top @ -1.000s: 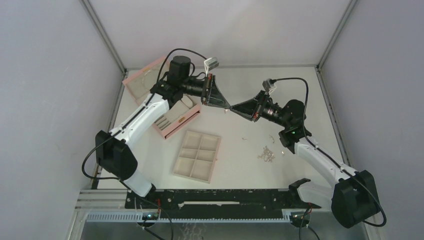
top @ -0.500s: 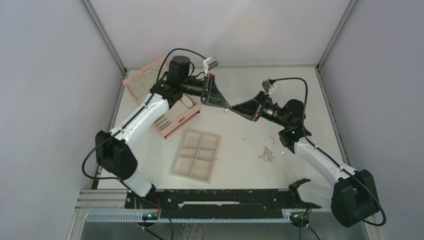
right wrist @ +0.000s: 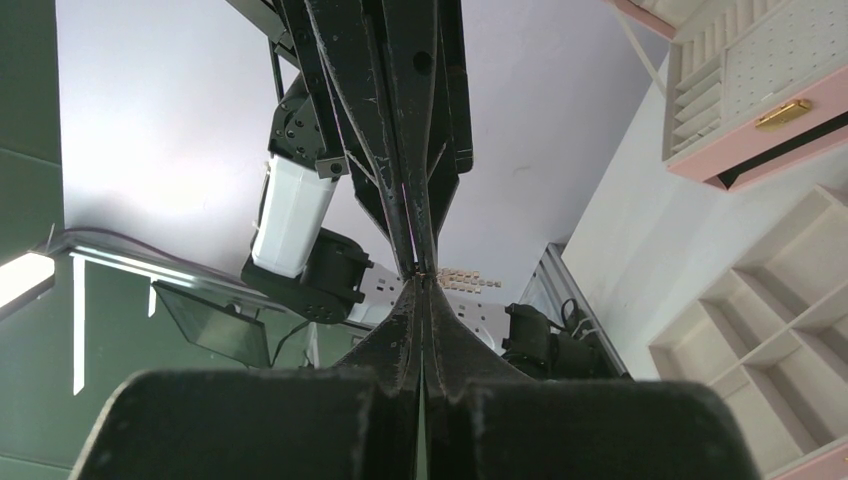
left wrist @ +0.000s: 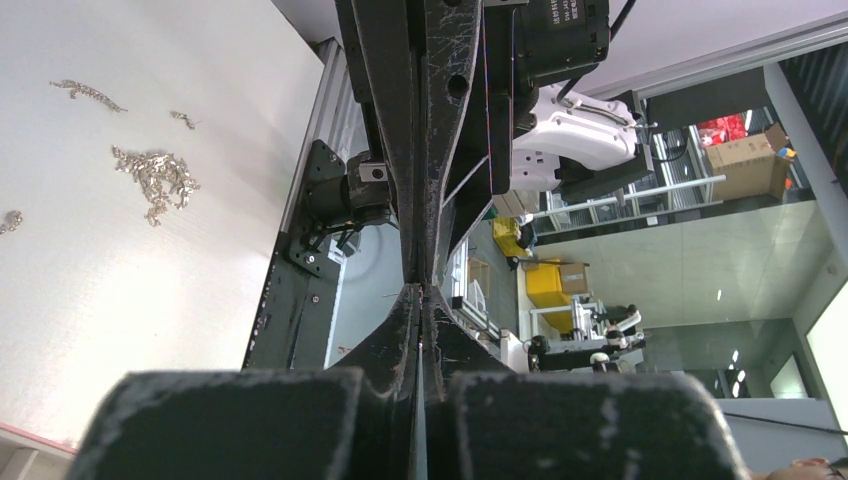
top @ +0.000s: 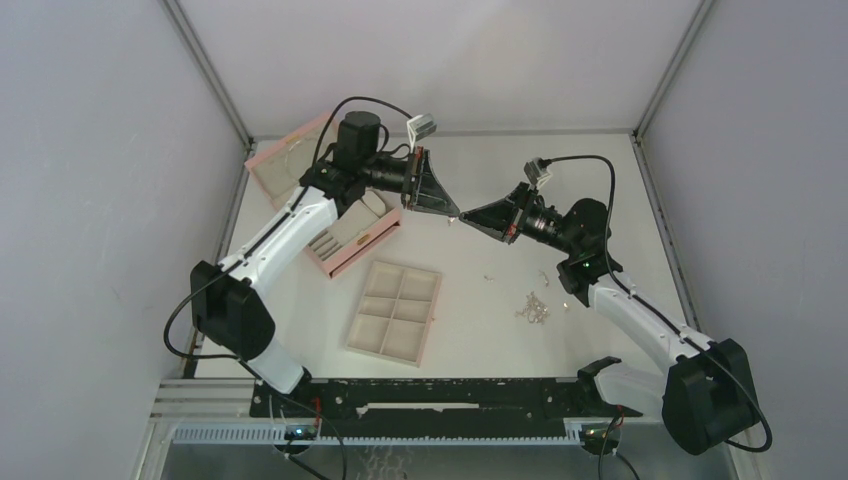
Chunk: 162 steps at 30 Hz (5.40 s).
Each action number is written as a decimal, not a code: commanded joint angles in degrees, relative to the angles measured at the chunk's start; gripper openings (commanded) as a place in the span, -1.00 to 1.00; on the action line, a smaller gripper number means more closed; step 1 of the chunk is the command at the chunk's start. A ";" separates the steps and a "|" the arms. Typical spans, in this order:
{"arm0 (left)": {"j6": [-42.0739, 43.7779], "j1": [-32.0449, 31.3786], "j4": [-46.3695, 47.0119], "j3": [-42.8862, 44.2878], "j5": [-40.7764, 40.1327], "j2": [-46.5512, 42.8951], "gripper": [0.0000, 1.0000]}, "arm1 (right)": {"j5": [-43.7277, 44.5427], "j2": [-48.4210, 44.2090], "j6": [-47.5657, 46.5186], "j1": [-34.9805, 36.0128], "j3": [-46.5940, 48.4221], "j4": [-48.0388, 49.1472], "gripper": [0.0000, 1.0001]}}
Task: Organize the mixed jewelry
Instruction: Pick up the jewelry from the center of the board.
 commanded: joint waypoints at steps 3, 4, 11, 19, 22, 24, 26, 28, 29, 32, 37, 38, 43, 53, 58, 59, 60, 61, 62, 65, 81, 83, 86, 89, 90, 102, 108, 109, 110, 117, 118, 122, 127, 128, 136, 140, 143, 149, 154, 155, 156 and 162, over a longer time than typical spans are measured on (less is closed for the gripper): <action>-0.65 0.19 2.18 -0.87 2.03 -2.69 -1.00 | 0.68 -1.09 -1.42 -0.07 0.22 1.47 -1.00; -0.57 0.19 2.18 -0.89 2.06 -2.54 -1.00 | 0.77 -1.20 -1.53 -0.11 0.22 1.55 -1.00; -0.65 0.19 2.16 -1.07 1.96 -2.09 -0.84 | 1.64 -2.11 -2.36 -0.11 0.22 0.50 -1.00; -0.82 0.19 2.14 -1.05 1.91 -1.43 -0.81 | 2.09 -2.30 -2.57 -0.12 0.00 0.50 -1.00; -0.89 0.19 2.16 -1.00 1.86 -1.08 -0.75 | 2.14 -2.17 -2.40 -0.22 -0.35 0.83 -1.00; -0.91 0.21 2.14 -0.98 1.79 -1.04 -0.69 | 2.13 -2.19 -2.27 -0.29 -0.56 1.01 -1.00; -0.84 0.19 2.17 -0.98 1.79 -0.84 -0.66 | 2.13 -2.20 -2.22 -0.28 -0.66 1.08 -1.00; -0.90 0.19 2.23 -0.85 1.70 -0.75 -0.61 | 2.13 -2.29 -2.35 -0.27 -0.72 0.89 -1.00; -0.91 0.18 2.19 -0.89 1.64 -0.60 -0.59 | 2.13 -2.24 -2.39 -0.23 -0.67 0.86 -1.00; -0.91 0.19 2.29 -0.93 1.45 -0.45 -0.52 | 2.09 -2.32 -2.57 -0.34 -0.66 0.61 -1.00; -0.68 0.28 2.27 -0.98 1.23 -0.22 -0.47 | 2.05 -2.54 -3.02 -0.44 -0.66 -0.16 -1.00; -0.38 0.35 2.15 -1.01 1.05 -0.36 -0.47 | 2.05 -2.64 -3.08 -0.53 -0.66 -0.31 -1.00; 1.85 1.83 -0.50 -0.83 -2.01 -0.86 -0.43 | 2.21 -3.16 -3.47 -0.71 -0.67 -1.15 -1.00; 13.89 2.88 -9.42 -0.09 -17.39 -5.47 -0.28 | 3.33 -4.85 -5.35 -0.66 -0.66 -3.89 -1.00; 18.40 2.82 -5.50 -6.29 -29.14 -10.32 -0.05 | 4.56 -6.02 -7.81 -0.80 -0.66 -6.89 -1.00; 19.43 2.77 -3.91 -7.68 -29.88 -11.18 -0.04 | 4.55 -5.92 -7.98 -0.88 -0.67 -6.95 -1.00; 20.07 2.75 -2.53 -8.95 -30.56 -11.77 -0.04 | 4.35 -5.72 -7.99 -1.08 -0.67 -6.92 -1.00; 20.08 2.78 -0.80 -10.36 -31.92 -12.49 -0.03 | 4.19 -5.59 -7.99 -1.16 -0.66 -6.88 -1.00; 19.61 2.76 2.22 -12.14 -33.63 -13.50 -0.02 | 4.09 -5.42 -8.03 -1.33 -0.67 -6.90 -1.00; 16.78 2.80 15.64 -18.16 -36.98 -16.58 0.19 | 3.85 -5.10 -8.50 -1.68 -0.66 -6.88 -1.00; 28.61 -4.89 35.18 -30.27 -40.64 -27.28 1.00 | -1.20 -4.28 -9.79 -5.15 -0.66 -8.00 -1.00; 30.98 -5.94 37.37 -33.33 -40.47 -29.44 1.00 | -1.25 -4.64 -9.96 -5.39 -0.66 -8.17 -1.00; 38.51 -9.79 38.03 -36.96 -44.59 -31.94 0.92 | -1.36 -4.94 -10.27 -5.54 -0.68 -8.86 -1.00; 44.05 -13.06 38.40 -38.35 -46.27 -31.97 0.84 | -1.51 -5.05 -10.49 -5.52 -0.66 -9.31 -1.00; 45.07 -13.83 39.22 -38.86 -46.62 -31.80 0.81 | -1.55 -5.03 -10.58 -5.48 -0.67 -9.33 -1.00; 52.24 -20.33 49.30 -41.78 -58.25 -27.02 0.56 | -1.18 -5.08 -10.21 -5.43 -0.65 -8.88 -1.00; 51.22 -20.47 51.65 -40.27 -58.06 -23.76 0.48 | -1.45 -3.97 -9.64 -5.15 -0.59 -7.84 -1.00; 51.27 -20.53 51.67 -40.12 -57.37 -23.55 0.45 | -1.48 -3.87 -9.48 -5.14 -0.60 -7.56 -1.00; 51.22 -20.55 51.67 -39.97 -56.84 -23.38 0.43 | -1.47 -3.73 -9.37 -5.02 -0.63 -7.39 -1.00; 50.53 -20.73 51.82 -39.92 -55.33 -22.88 0.31 | -1.38 -3.65 -9.44 -5.06 -0.62 -7.53 -1.00; 50.43 -20.73 51.84 -39.72 -55.19 -22.74 0.30 | -1.38 -3.62 -9.42 -5.00 -0.58 -7.57 -1.00; 51.00 -20.76 51.84 -39.26 -55.17 -22.27 0.22 | -1.34 -3.62 -9.36 -4.89 -0.61 -7.41 -1.00; 51.63 -20.73 51.41 -38.57 -54.12 -21.88 0.19 | -1.63 -3.21 -9.05 -4.72 -0.62 -6.65 -1.00; 51.77 -20.73 51.40 -38.47 -53.98 -21.88 0.18 | -1.58 -3.20 -9.05 -4.68 -0.60 -6.74 -1.00; 52.33 -20.75 50.81 -37.54 -53.16 -21.89 0.04 | -1.51 -3.01 -9.04 -4.41 -0.57 -6.50 -1.00; 52.85 -20.74 50.19 -36.85 -52.59 -21.58 -0.06 | -1.48 -3.10 -9.04 -4.32 -0.57 -6.54 -1.00; 53.48 -20.73 49.00 -36.41 -51.70 -21.15 -0.16 | -1.45 -3.14 -8.94 -4.31 -0.59 -6.52 -1.00; 53.89 -20.75 47.07 -36.49 -49.22 -21.21 -0.18 | -1.55 -3.08 -9.05 -4.29 -0.59 -6.61 -1.00; 54.36 -20.73 46.06 -36.27 -48.68 -20.86 -0.24 | -1.56 -2.85 -8.88 -4.25 -0.58 -6.52 -1.00; 54.49 -20.73 45.98 -36.12 -48.75 -20.84 -0.26 | -1.56 -2.83 -8.95 -4.26 -0.62 -6.51 -1.00; 54.64 -20.75 45.88 -35.99 -48.75 -20.77 -0.28 | -1.56 -2.88 -8.96 -4.26 -0.60 -6.47 -1.00; 55.17 -20.73 45.71 -35.58 -49.80 -20.42 -0.32 | -1.73 -2.79 -8.76 -4.19 -0.58 -6.18 -1.00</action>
